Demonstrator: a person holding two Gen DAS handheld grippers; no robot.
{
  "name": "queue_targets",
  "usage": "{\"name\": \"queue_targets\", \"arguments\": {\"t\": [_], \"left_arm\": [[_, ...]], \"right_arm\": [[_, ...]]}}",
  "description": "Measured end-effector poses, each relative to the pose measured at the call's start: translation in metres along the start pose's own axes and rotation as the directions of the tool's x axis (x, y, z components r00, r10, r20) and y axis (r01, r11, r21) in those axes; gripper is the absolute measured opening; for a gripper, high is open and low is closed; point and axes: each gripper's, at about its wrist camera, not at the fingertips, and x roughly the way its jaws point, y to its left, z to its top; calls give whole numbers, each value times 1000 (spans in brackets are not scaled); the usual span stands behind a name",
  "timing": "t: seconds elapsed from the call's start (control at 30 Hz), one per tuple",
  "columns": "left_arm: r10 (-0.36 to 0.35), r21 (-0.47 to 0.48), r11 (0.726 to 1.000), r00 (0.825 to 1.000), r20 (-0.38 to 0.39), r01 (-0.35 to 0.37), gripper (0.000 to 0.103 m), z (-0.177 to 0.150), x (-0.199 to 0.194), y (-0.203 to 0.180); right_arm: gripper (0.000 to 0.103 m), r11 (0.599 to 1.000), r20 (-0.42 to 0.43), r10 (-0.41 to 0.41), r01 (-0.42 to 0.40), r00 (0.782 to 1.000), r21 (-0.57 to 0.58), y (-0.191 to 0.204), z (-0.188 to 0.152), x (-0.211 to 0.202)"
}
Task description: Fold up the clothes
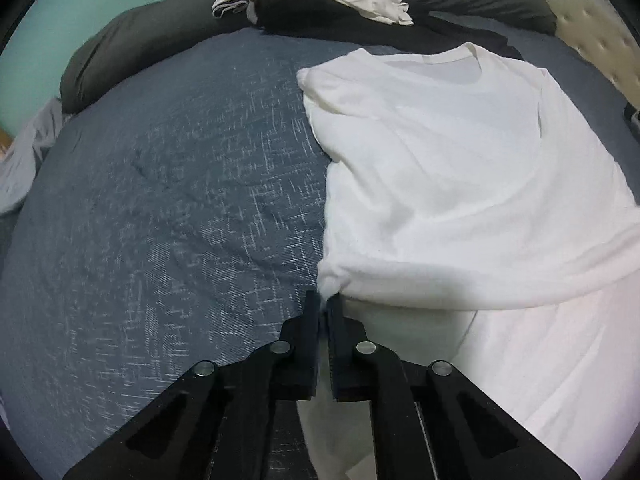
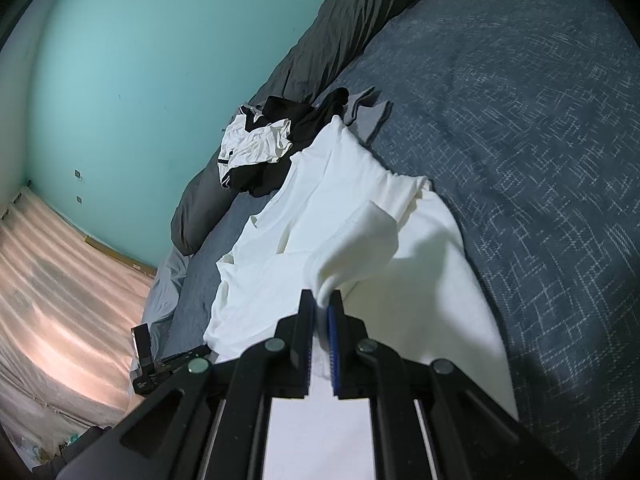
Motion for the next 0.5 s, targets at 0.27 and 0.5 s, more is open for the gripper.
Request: {"name": "queue_targets", "arguments": {"t": [0.27, 0.5], "left_arm": [[-119, -190, 975, 993, 8, 119, 4, -5, 3, 39], [-139, -200, 971, 990, -4, 135, 4, -14, 4, 34]], "right_arm": [[6, 1000, -56, -9, 9, 998, 12, 3, -23, -10], [10, 977, -40, -210, 211, 977, 40, -12, -30, -30]]}}
